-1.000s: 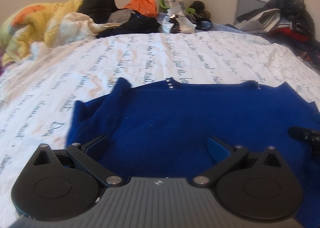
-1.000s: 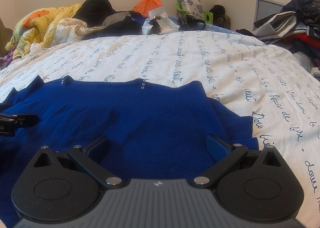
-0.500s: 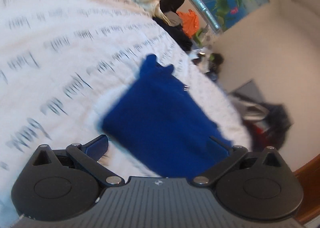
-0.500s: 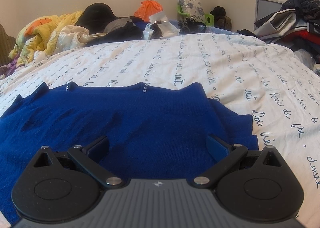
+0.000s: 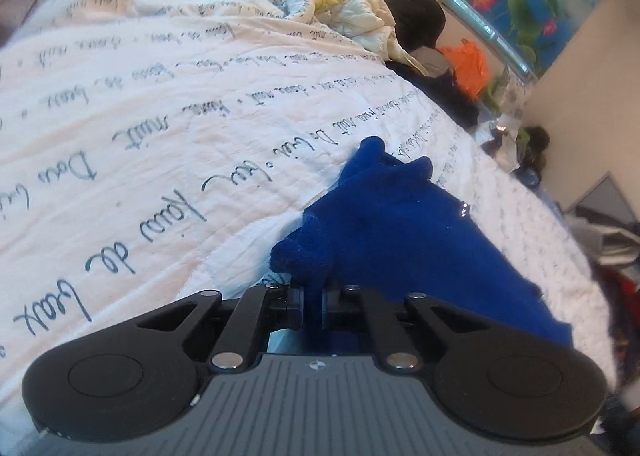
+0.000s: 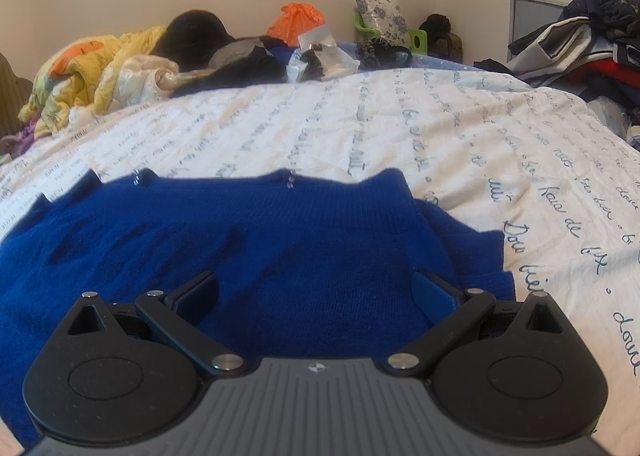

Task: Fold small clothes

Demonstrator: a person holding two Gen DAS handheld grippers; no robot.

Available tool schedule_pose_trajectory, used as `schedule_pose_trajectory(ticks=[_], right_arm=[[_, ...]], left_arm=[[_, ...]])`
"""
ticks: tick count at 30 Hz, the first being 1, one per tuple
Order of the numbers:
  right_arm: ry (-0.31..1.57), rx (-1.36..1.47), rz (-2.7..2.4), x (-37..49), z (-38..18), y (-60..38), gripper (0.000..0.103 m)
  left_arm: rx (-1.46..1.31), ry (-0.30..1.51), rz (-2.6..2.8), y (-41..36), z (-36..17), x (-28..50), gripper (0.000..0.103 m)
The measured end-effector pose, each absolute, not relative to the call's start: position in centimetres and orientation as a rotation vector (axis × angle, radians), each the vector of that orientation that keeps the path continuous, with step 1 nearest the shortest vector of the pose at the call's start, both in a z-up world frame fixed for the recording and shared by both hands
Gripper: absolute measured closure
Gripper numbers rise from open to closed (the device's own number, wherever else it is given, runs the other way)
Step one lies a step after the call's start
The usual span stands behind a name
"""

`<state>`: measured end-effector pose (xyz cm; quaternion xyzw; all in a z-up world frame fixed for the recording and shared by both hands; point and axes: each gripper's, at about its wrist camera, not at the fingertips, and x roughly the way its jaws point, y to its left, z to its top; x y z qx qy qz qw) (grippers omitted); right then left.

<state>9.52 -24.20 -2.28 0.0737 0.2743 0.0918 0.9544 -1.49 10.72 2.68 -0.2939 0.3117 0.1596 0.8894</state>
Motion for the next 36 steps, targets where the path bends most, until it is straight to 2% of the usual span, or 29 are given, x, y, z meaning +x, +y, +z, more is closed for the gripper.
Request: schedule_pose_trajectory(ticks=[4,8,12,16,18,19,20,21,23,26,28,30,32,33,34,35,36], right_arm=[[0.485,0.463,0.404,9.7,1.8,-27.8,0.0],[0.702,0.795,0.694,16.0,1.3,-30.9,0.0],[0.874,0.82,0.664,20.3,-1.9,-32.3,0.0],[0.903,0.79,0.643,20.9,-3.8,-32.6,0.001],[0.871,0.728,0.618,20.6,-3.7,-32.4,0.021],[0.871,0.658,0.587,20.6,-3.5,-32.0,0.063],[0.883,0.602,0.559,20.7,-3.6,-31.6,0.085],[0.885,0.57,0.556,20.7,-3.9,-31.3,0.086],[0.869,0.54,0.55,20.3,-3.6,-31.1,0.092],[0.771,0.485,0.546,18.1,-0.9,-32.6,0.093],[0.742,0.483,0.529,16.8,-0.4,-34.0,0.093],[0.794,0.432,0.437,16.7,-2.1,-35.0,0.092],[0.801,0.537,0.419,16.4,-4.0,-36.7,0.087],[0.788,0.628,0.411,16.0,-4.4,-37.7,0.084],[0.772,0.693,0.366,15.5,-4.4,-38.5,0.071],[0.729,0.729,0.323,14.6,-4.0,-39.2,0.052],[0.666,0.744,0.303,13.8,-3.5,-39.8,0.04]], left_arm=[[-0.344,0.519,0.143,3.2,6.7,0.2,0.097],[-0.022,0.436,-0.234,-8.7,8.2,0.6,0.097],[0.14,0.487,-0.423,-14.9,5.2,-0.2,0.096],[0.191,0.526,-0.473,-16.1,3.2,-1.1,0.096],[0.211,0.511,-0.478,-16.2,3.1,-1.5,0.096],[0.209,0.512,-0.484,-16.0,3.0,-1.5,0.096],[0.21,0.518,-0.487,-16.1,3.0,-1.3,0.096],[0.224,0.517,-0.49,-16.3,3.0,-1.2,0.097],[0.285,0.487,-0.509,-17.2,3.2,-1.7,0.097],[0.348,0.425,-0.583,-18.3,3.4,-3.2,0.097],[0.365,0.465,-0.612,-19.0,2.4,-3.5,0.097],[0.349,0.545,-0.636,-19.0,0.6,-2.7,0.097],[0.278,0.544,-0.643,-17.7,0.1,-2.2,0.09],[0.243,0.552,-0.65,-16.9,0.4,-2.1,0.076],[0.201,0.575,-0.655,-15.6,0.9,-1.9,0.047],[0.163,0.579,-0.654,-14.3,1.3,-1.9,0.03],[0.124,0.558,-0.643,-12.8,1.8,-1.8,0.003]])
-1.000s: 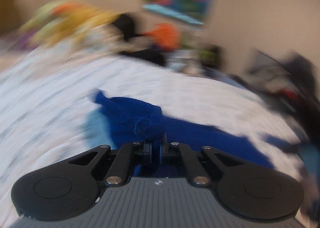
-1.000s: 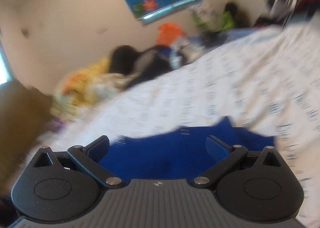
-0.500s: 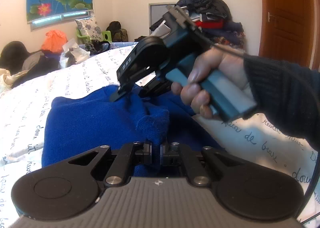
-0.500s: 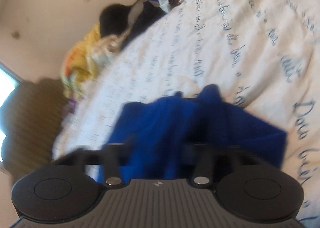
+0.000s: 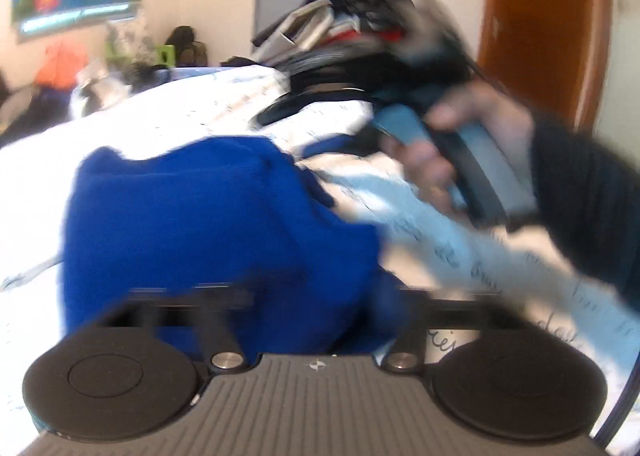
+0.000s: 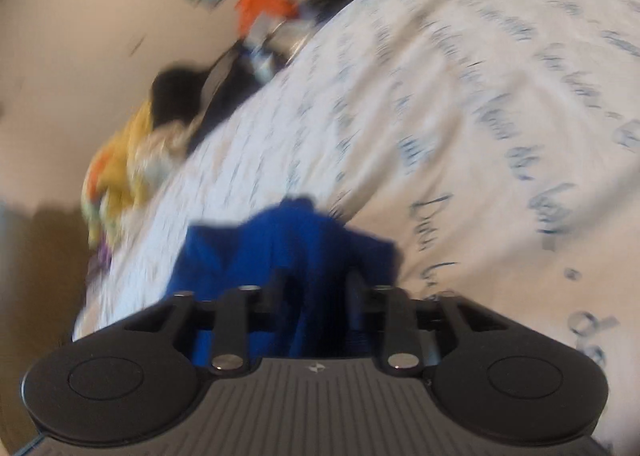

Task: Fold small clothes

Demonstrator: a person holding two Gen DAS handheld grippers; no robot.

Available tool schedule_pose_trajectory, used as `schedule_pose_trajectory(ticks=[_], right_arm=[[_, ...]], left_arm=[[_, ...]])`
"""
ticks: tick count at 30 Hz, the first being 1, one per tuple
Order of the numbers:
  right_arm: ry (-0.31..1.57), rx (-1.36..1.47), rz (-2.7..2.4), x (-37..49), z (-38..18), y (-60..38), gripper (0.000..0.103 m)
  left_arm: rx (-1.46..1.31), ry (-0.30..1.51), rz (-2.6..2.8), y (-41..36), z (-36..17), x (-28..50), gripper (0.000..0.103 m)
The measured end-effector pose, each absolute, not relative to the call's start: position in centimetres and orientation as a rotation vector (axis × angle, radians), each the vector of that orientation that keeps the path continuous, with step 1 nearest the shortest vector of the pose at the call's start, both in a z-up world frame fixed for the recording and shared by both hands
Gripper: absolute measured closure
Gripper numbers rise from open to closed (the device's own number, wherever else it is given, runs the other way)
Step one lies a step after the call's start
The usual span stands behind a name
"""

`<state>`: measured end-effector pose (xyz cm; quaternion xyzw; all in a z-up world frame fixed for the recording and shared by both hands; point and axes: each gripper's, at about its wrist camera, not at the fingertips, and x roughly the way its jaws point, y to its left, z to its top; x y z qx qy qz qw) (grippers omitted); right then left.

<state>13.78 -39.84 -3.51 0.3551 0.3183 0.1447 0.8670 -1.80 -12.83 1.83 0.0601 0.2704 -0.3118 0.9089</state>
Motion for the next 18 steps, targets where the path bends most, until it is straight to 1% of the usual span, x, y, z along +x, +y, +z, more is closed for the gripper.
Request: schedule_pose_trajectory(ticks=[1,2,5,8,11,12,13,14,15,16,17,18], right_arm=[[0.612,0.747,0.292,13.1,-3.2,-40.2,0.02],[0.592,0.74,0.277,12.8,-3.1,-40.4,0.016],[0.744,0.691,0.272,14.4,-4.2,-39.5,0.017],[0.741,0.616,0.296,15.1,-4.2,-37.6,0.018],[0.754,0.64,0.32,16.2,-4.2,-36.3,0.018],[0.749,0.637,0.32,16.5,-4.3,-35.8,0.022],[0.747,0.609,0.315,16.8,-4.3,-35.2,0.036],[0.753,0.567,0.294,17.0,-4.3,-34.7,0.064],[0.755,0.547,0.295,17.1,-4.3,-34.3,0.071],[0.75,0.555,0.306,17.0,-4.4,-34.2,0.076],[0.739,0.556,0.312,16.6,-4.2,-34.2,0.083],[0.717,0.553,0.322,16.0,-3.7,-34.1,0.084]], left_arm=[[0.093,0.527,-0.62,-11.3,2.2,-1.8,0.001],[0.069,0.511,-0.585,-9.7,2.8,-1.5,0.001],[-0.02,0.544,-0.486,-5.7,3.3,1.6,0.001],[-0.178,0.591,-0.407,-2.5,2.9,7.7,0.001],[-0.383,0.779,-0.391,-1.0,1.4,15.2,0.009],[-0.451,0.832,-0.41,-0.8,0.7,17.2,0.016],[-0.495,0.838,-0.421,-0.6,0.2,18.5,0.019],[-0.502,0.85,-0.428,-0.7,0.3,19.7,0.029],[-0.5,0.878,-0.451,-1.4,0.4,20.2,0.079],[-0.494,0.899,-0.449,-1.5,0.3,20.5,0.081],[-0.486,0.875,-0.428,-1.4,0.7,20.1,0.081],[-0.452,0.839,-0.421,-1.6,1.4,18.8,0.082]])
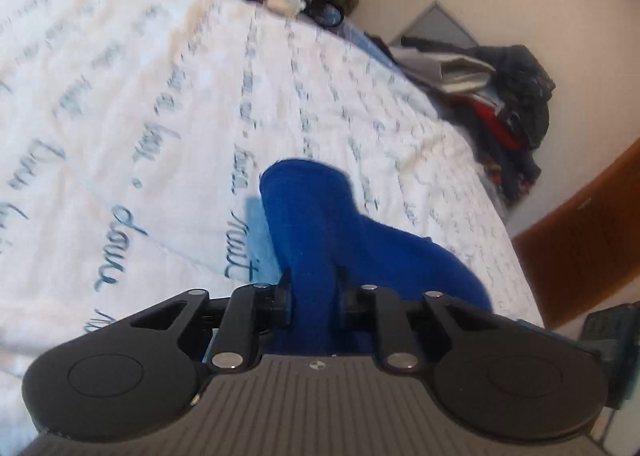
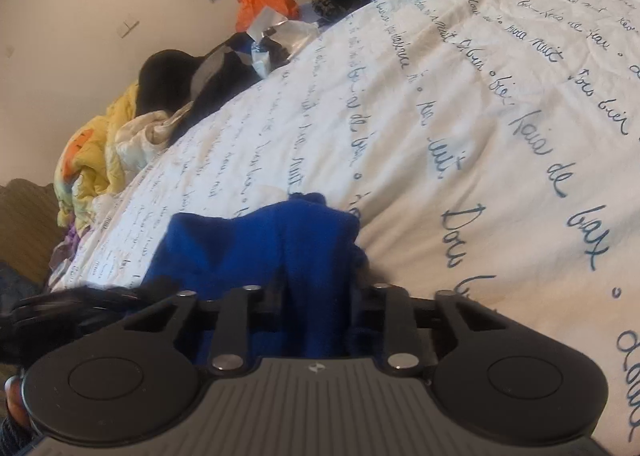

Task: Fold small clothes

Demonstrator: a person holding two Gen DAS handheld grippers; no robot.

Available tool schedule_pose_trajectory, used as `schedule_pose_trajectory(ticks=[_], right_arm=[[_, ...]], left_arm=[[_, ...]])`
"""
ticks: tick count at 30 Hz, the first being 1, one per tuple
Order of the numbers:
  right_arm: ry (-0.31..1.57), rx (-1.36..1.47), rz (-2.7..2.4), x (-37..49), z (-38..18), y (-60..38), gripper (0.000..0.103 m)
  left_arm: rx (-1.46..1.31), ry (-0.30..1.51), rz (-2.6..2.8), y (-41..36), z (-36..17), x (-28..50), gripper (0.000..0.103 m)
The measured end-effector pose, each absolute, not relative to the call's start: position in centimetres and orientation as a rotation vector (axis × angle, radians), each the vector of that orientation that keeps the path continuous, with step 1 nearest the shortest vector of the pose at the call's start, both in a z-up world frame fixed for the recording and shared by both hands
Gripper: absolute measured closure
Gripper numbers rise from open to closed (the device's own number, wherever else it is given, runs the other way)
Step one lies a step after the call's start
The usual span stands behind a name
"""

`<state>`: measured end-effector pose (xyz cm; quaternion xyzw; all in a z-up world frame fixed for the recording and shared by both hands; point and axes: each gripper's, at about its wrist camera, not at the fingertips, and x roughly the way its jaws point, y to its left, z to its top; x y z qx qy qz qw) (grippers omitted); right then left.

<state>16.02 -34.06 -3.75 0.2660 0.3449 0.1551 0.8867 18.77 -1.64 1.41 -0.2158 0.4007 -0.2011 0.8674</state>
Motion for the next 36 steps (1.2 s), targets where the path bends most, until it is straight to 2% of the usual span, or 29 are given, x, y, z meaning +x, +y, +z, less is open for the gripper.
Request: schedule_pose_trajectory(ticks=[5,7,9,10,11,12,13,15,17,18,21,22,23,24,25,28,32,33,34,35,36], right_arm=[[0.614,0.616,0.481,15.3,-0.1,-31.6,0.085],[0.598,0.648,0.529,17.0,0.9,-29.8,0.085],[0.64,0.676,0.514,20.0,0.9,-27.9,0.081],[0.67,0.666,0.486,21.6,0.5,-27.1,0.064],[0.697,0.65,0.44,22.5,0.1,-26.7,0.04],[0.727,0.649,0.384,22.9,-0.3,-26.5,0.031],[0.754,0.665,0.351,22.5,-0.9,-26.8,0.029],[0.769,0.659,0.423,20.3,-1.5,-27.3,0.03],[0.783,0.617,0.449,17.1,-2.1,-27.7,0.031],[0.812,0.599,0.44,15.6,-2.7,-27.9,0.03],[0.87,0.615,0.47,12.8,-4.2,-27.7,0.031],[0.858,0.62,0.497,12.3,-4.4,-27.3,0.031],[0.855,0.608,0.51,12.3,-4.5,-26.7,0.038],[0.866,0.594,0.503,12.6,-4.5,-26.1,0.052],[0.902,0.582,0.503,13.5,-4.7,-25.5,0.088],[0.849,0.554,0.535,13.7,-2.8,-24.8,0.092],[0.723,0.512,0.643,8.7,2.7,-25.8,0.092],[0.723,0.524,0.671,7.2,2.8,-26.3,0.09],[0.741,0.517,0.677,5.7,2.3,-26.4,0.088],[0.781,0.489,0.679,4.8,1.4,-26.3,0.071],[0.823,0.463,0.663,4.2,0.4,-26.5,0.058]], left_arm=[[-0.331,0.682,-0.398,0.8,6.0,16.9,0.083],[-0.263,0.667,-0.33,1.3,7.8,19.6,0.083],[-0.222,0.706,-0.302,2.5,7.7,22.0,0.081],[-0.223,0.749,-0.267,3.2,7.2,22.7,0.077],[-0.253,0.792,-0.221,4.2,6.8,22.7,0.077],[-0.29,0.796,-0.247,5.1,6.7,21.8,0.07],[-0.322,0.781,-0.291,6.1,6.5,20.4,0.05],[-0.347,0.775,-0.319,7.3,5.7,16.6,0.023],[-0.368,0.827,-0.344,7.7,4.1,13.5,0.03],[-0.389,0.855,-0.364,7.8,3.4,12.4,0.037],[-0.446,0.889,-0.426,6.8,1.7,10.2,0.039],[-0.417,0.89,-0.428,6.0,1.5,10.1,0.044],[-0.401,0.893,-0.413,5.4,1.6,10.4,0.056],[-0.41,0.93,-0.397,5.0,1.6,11.3,0.094],[-0.424,0.938,-0.385,4.9,1.8,11.9,0.093],[-0.378,0.837,-0.393,4.8,5.6,10.6,0.094],[-0.289,0.709,-0.516,5.5,9.5,4.1,0.093],[-0.251,0.712,-0.539,5.6,9.1,2.7,0.084],[-0.214,0.729,-0.545,5.7,8.3,1.6,0.064],[-0.177,0.747,-0.532,5.9,7.1,0.7,0.053],[-0.154,0.742,-0.504,6.3,6.3,0.3,0.034]])
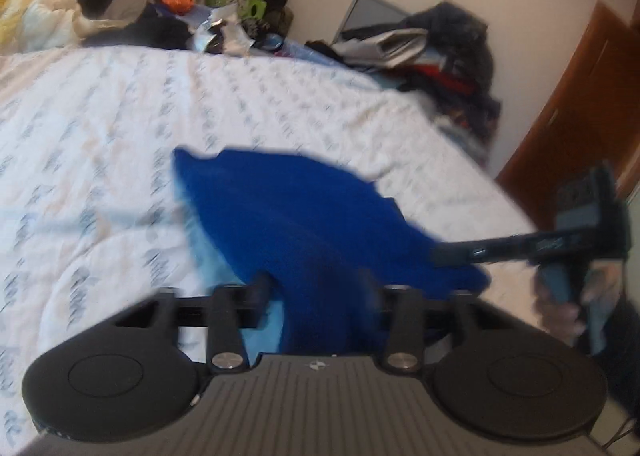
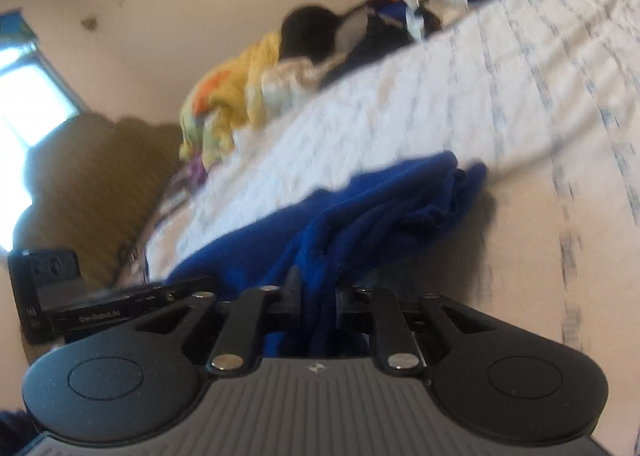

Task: Fold small clothes

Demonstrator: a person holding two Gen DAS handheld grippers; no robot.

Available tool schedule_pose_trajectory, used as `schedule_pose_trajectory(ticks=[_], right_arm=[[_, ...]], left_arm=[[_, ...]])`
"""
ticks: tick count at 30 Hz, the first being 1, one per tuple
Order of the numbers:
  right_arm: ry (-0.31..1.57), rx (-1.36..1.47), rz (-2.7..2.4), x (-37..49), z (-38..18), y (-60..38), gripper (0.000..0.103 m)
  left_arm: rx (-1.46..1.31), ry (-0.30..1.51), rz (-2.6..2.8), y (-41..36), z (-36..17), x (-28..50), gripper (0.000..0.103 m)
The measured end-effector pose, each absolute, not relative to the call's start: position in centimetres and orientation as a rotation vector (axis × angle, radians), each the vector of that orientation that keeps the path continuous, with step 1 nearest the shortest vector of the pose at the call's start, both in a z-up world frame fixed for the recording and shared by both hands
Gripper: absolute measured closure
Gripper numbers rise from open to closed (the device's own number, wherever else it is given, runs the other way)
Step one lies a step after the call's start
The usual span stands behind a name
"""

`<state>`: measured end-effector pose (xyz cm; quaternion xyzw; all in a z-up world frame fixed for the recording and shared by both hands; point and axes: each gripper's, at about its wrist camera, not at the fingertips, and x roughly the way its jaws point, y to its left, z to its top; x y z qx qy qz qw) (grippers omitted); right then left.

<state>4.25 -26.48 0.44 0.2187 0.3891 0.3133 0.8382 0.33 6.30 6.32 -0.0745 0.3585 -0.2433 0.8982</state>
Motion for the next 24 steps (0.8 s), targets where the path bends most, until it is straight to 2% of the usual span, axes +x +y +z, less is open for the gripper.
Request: schedule_pose_trajectory(ticks=[1,2,5,7,9,10,12,15,19,21,23,24], right_arm=[[0.823,0.463,0.626,4.0,-0.3,-27.2,0.037],[0.786,0.501,0.584,4.1,-0.6,-28.4,0.034],[0.697,0.729,0.499,7.0,-0.4,-32.3,0.034],[0.668,0.756,0.496,10.4,0.3,-32.8,0.034],[0.713,0.642,0.43,14.5,0.8,-31.1,0.034],[0.746,0.55,0.402,16.4,0.8,-29.8,0.034],[0.803,0.306,0.303,20.0,0.4,-26.3,0.036],[0.838,0.04,0.241,22.5,-1.3,-23.2,0.037],[0.821,-0.012,0.235,25.6,-1.2,-22.4,0.035],[0.822,-0.009,0.216,28.3,-1.1,-22.3,0.035],[0.811,-0.01,0.2,30.5,-1.2,-22.0,0.03],[0.8,-0.003,0.191,31.9,-1.6,-22.3,0.029]], left_arm=[[-0.149,0.722,-0.465,6.8,5.8,0.3,0.026],[-0.157,0.696,-0.424,7.4,5.7,0.7,0.024],[-0.222,0.649,-0.363,8.7,6.2,5.0,0.02],[-0.199,0.654,-0.287,8.6,6.0,9.4,0.021],[-0.16,0.711,-0.213,8.2,4.8,14.1,0.028],[-0.153,0.747,-0.176,8.1,3.9,16.4,0.038],[-0.15,0.809,-0.122,8.4,2.1,19.3,0.05],[-0.161,0.762,-0.114,8.9,1.5,20.4,0.046],[-0.024,0.697,-0.097,7.6,0.6,22.0,0.045],[0.017,0.683,-0.077,6.8,0.3,23.4,0.034],[0.019,0.688,-0.058,6.8,0.2,25.1,0.028],[0.032,0.695,-0.056,6.9,0.1,26.2,0.018]])
